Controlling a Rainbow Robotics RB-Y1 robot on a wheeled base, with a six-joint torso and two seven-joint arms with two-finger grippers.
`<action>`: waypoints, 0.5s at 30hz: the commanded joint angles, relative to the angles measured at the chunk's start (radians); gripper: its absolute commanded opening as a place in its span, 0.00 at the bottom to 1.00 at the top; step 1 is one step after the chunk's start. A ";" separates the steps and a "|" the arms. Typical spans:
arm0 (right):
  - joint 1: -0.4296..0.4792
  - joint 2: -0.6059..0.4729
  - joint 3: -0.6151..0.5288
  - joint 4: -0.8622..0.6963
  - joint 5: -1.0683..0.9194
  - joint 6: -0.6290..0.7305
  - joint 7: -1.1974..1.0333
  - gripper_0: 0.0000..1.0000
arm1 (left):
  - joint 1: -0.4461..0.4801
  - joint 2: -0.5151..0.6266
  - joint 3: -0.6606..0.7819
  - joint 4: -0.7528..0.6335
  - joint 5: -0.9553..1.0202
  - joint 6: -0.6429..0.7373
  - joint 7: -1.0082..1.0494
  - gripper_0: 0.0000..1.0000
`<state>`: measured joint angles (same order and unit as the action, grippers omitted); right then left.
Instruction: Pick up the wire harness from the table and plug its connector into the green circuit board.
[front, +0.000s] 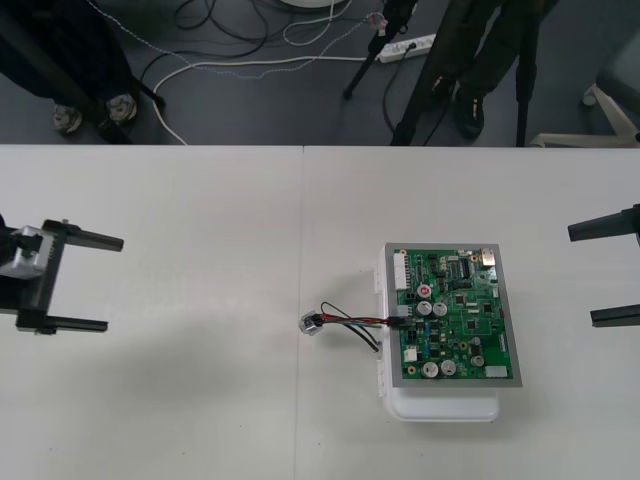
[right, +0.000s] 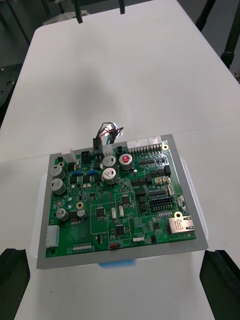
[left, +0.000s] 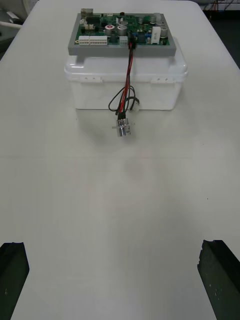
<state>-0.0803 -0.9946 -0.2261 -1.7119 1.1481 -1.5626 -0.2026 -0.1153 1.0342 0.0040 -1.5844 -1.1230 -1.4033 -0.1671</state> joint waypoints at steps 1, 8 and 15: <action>0.014 -0.035 -0.041 0.029 -0.051 -0.008 0.015 1.00 | 0.031 0.055 0.139 -0.028 0.000 -0.168 0.127 1.00; 0.014 0.013 -0.078 0.020 -0.074 -0.008 0.026 1.00 | 0.031 0.060 0.254 -0.026 0.003 -0.168 0.230 1.00; 0.040 0.022 -0.078 -0.060 -0.076 -0.008 0.035 1.00 | 0.075 0.058 0.290 -0.025 0.040 -0.168 0.238 1.00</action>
<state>-0.0674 -0.9785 -0.2650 -1.7208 1.0885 -1.5629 -0.2024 -0.0850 1.0446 0.2611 -1.5877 -1.1201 -1.5265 0.1054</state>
